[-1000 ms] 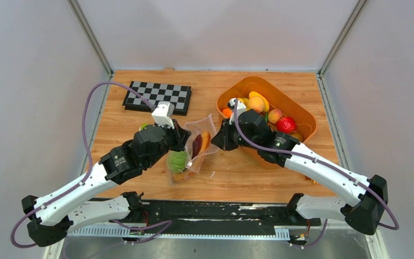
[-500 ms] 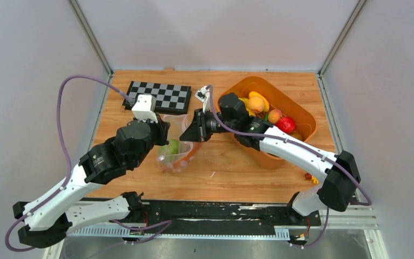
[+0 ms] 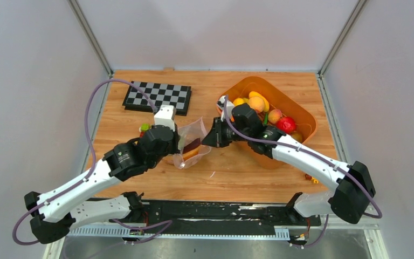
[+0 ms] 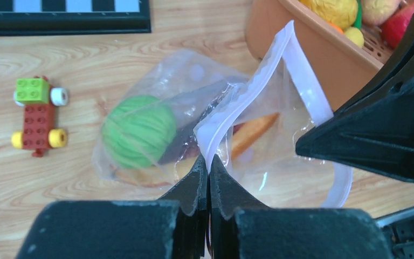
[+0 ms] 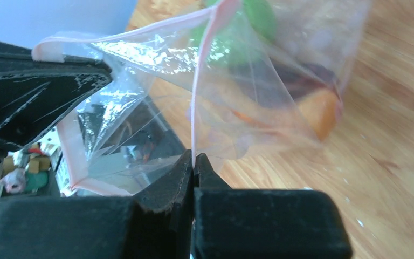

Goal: Place the food in the zip-top bag and seal the zipper

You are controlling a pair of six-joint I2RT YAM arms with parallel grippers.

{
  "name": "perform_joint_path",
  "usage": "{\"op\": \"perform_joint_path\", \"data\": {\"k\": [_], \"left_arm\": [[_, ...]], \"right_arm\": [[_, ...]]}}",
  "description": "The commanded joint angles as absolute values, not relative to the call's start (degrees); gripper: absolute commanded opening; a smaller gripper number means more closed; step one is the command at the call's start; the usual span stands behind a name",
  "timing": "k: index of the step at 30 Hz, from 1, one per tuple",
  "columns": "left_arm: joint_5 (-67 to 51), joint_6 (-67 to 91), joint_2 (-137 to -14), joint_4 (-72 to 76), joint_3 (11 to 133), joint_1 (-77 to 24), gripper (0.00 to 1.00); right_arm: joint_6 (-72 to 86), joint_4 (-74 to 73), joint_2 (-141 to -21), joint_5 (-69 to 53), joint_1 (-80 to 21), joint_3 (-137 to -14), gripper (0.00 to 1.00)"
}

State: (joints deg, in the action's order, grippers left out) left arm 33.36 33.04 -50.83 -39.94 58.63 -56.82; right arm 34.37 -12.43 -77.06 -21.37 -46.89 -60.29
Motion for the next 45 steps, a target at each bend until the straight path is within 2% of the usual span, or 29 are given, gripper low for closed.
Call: {"op": "perform_joint_path", "data": {"k": [1, 7, 12, 16, 22, 29, 35, 40, 45], "left_arm": [[28.59, 34.41, -52.05, -33.26, 58.11, -56.60, 0.03], [20.76, 32.92, -54.14, -27.28, 58.51, -56.60, 0.03], [22.44, 33.15, -53.63, -28.74, 61.20, -56.60, 0.03], [27.65, 32.79, -50.42, -32.56, 65.31, -56.60, 0.02], [36.76, 31.69, -45.63, -41.02, 73.06, -56.60, 0.01], [38.59, 33.77, -44.12, -50.52, 79.48, -56.60, 0.00], [39.00, 34.85, -46.15, -55.70, 81.18, -56.60, 0.01], [35.28, 35.43, -50.00, -52.65, 74.45, -56.60, 0.02], [33.29, 36.48, -53.46, -45.52, 64.99, -56.60, 0.01]], "right_arm": [[33.15, -16.53, -71.06, -13.25, -45.73, -58.60, 0.00], [32.70, -14.91, -65.48, -13.07, -45.20, -59.35, 0.01], [30.96, -16.61, -65.06, -18.83, -45.26, -65.32, 0.01], [29.71, -19.71, -69.04, -25.06, -45.33, -72.75, 0.01], [32.30, -14.07, -75.25, -32.54, -45.80, -79.87, 0.01], [36.04, -8.48, -84.94, -40.45, -49.30, -87.73, 0.01], [40.37, -1.67, -86.99, -38.87, -49.87, -82.02, 0.01], [37.86, -6.80, -85.28, -30.95, -47.07, -72.55, 0.02], [35.13, -13.80, -85.85, -30.70, -43.24, -67.99, 0.04]]}}
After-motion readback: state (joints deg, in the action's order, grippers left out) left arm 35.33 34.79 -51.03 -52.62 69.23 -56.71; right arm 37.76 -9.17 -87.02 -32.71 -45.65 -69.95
